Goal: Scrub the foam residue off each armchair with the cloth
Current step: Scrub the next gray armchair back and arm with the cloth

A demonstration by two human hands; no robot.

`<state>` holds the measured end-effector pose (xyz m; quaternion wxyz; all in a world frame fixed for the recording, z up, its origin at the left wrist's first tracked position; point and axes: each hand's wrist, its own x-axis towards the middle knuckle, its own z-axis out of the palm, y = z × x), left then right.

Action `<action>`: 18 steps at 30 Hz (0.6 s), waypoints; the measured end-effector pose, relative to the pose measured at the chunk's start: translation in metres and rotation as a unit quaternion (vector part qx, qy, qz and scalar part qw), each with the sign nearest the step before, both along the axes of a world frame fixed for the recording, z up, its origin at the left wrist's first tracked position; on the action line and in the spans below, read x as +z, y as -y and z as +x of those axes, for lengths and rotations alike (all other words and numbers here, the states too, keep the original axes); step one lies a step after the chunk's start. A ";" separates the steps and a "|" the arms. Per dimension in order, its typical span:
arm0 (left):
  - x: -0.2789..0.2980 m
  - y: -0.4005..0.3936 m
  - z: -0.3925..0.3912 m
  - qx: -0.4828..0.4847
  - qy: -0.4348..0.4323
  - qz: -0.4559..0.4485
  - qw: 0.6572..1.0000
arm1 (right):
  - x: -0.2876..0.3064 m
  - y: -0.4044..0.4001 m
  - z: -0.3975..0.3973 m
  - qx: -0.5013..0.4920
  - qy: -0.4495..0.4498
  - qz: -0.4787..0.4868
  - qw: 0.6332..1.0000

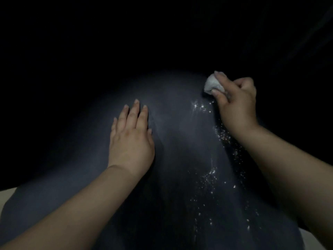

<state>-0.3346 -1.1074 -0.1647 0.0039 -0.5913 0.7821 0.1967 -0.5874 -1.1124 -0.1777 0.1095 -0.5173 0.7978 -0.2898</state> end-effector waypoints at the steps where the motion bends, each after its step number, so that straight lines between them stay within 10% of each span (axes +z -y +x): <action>1: 0.000 0.000 0.000 0.001 -0.001 -0.002 1.000 | -0.002 0.006 -0.009 -0.018 -0.002 0.030 0.999; 9: 0.002 0.000 -0.002 0.004 0.001 0.012 1.000 | -0.001 -0.070 0.041 0.175 -0.010 0.042 0.984; 14: 0.000 0.000 -0.003 -0.002 0.008 0.009 1.000 | -0.003 -0.003 0.008 0.016 -0.007 0.032 0.999; 18: -0.005 0.000 -0.003 -0.002 0.010 0.012 1.000 | -0.004 0.009 0.037 0.071 -0.009 0.066 0.995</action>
